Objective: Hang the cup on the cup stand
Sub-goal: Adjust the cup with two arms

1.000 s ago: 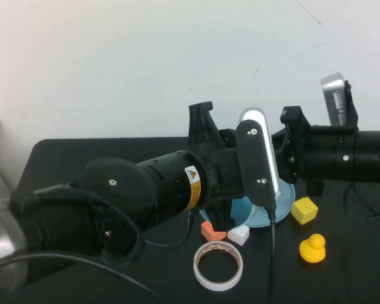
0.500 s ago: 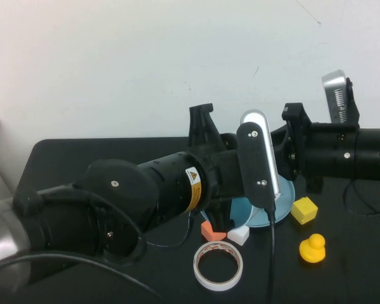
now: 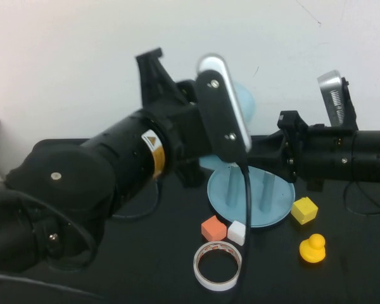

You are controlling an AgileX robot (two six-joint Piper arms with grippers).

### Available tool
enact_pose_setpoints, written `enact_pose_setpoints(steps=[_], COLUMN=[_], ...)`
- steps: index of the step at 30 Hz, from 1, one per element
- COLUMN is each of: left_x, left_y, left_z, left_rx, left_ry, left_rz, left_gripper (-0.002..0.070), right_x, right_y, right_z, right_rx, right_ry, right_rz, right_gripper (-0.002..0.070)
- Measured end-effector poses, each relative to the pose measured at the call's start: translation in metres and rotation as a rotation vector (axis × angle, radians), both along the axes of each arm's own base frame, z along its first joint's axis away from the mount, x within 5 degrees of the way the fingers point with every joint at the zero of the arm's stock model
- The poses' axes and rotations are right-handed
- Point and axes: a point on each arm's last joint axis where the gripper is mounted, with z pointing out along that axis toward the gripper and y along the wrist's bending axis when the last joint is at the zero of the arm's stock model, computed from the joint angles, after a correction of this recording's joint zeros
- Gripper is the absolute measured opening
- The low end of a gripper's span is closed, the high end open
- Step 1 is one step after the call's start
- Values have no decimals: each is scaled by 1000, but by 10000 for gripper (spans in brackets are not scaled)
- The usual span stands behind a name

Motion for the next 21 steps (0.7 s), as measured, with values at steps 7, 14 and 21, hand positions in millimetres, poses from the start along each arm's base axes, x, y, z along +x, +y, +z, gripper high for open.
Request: enact_pose_setpoints(steps=[7,14,21], left_x=[7,11,13], left_y=[7,8,14], left_z=[-1,-5,-3], left_rx=[9,25,56], left_ry=[-22,-25,-57], left_rz=[117,153,215], left_gripper=[194,194,194], right_x=[-6,-2,9], right_y=[7,14,10], right_z=[2,9,21], right_rx=[42,96,133], right_ry=[-65,-102,-71], right_rz=[136,220,182], right_gripper=[107,505,682])
